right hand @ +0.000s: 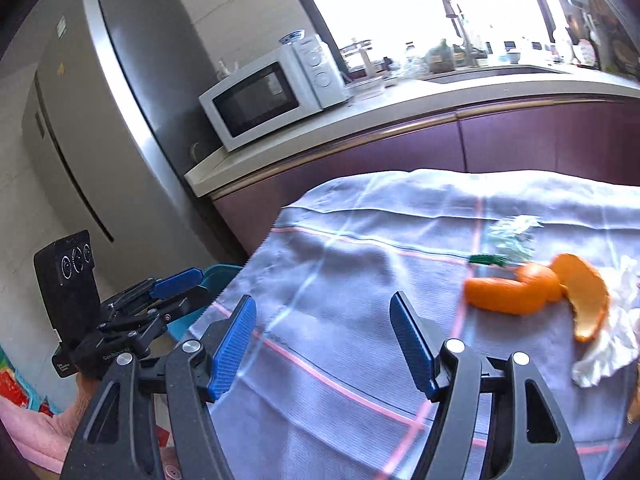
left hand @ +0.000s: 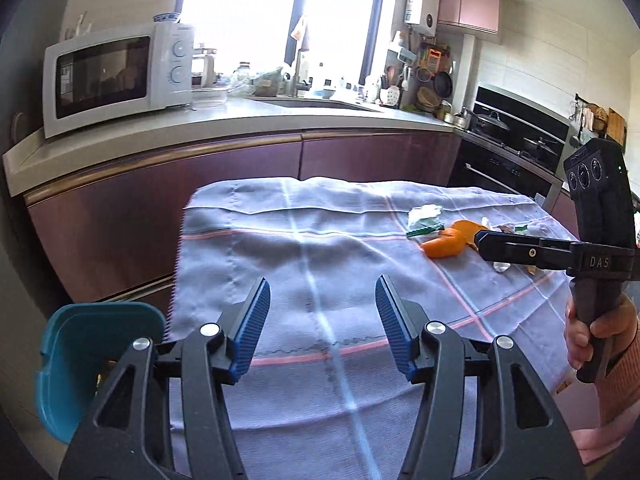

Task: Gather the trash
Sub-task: 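Move both tools back over the table, then grasp the clear plastic wrapper with the left tool while the right tool grasps the green snack packet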

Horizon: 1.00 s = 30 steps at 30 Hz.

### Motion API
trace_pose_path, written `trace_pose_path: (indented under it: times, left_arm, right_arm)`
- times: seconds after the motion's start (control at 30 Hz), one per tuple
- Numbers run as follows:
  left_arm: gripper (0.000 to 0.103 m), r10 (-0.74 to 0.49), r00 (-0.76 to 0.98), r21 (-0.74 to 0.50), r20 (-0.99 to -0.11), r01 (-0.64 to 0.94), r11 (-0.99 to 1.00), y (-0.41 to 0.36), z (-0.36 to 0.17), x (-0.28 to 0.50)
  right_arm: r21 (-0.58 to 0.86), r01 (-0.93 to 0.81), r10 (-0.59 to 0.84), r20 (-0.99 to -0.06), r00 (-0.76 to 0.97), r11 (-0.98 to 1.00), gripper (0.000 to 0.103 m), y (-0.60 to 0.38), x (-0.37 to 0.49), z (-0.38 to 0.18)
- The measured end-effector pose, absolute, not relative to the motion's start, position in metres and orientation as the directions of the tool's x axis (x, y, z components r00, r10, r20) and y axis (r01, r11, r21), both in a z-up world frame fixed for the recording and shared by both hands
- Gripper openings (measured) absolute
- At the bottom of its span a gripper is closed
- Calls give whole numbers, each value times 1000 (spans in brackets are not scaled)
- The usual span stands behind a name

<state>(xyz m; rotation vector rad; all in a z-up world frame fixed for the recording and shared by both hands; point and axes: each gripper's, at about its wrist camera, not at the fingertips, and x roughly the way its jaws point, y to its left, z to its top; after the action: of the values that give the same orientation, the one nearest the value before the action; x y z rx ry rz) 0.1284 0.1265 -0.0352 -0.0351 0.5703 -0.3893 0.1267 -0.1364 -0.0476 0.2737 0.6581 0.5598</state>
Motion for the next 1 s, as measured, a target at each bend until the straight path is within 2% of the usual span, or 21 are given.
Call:
trace_pose_path:
  times: [0.3, 0.67, 1.0]
  left_arm:
    - [54, -438, 711, -111, -550, 457, 882, 46, -40, 156]
    - [54, -475, 658, -58, -585, 550, 833, -42, -38, 201]
    - [53, -450, 639, -38, -624, 550, 834, -85, -44, 239]
  right_arm:
    - [400, -184, 379, -491, 784, 898, 67, -243, 102, -57]
    - [413, 14, 216, -505, 835, 911, 67, -328, 88, -76]
    - [452, 77, 207, -545, 812, 889, 67, -357, 100, -101]
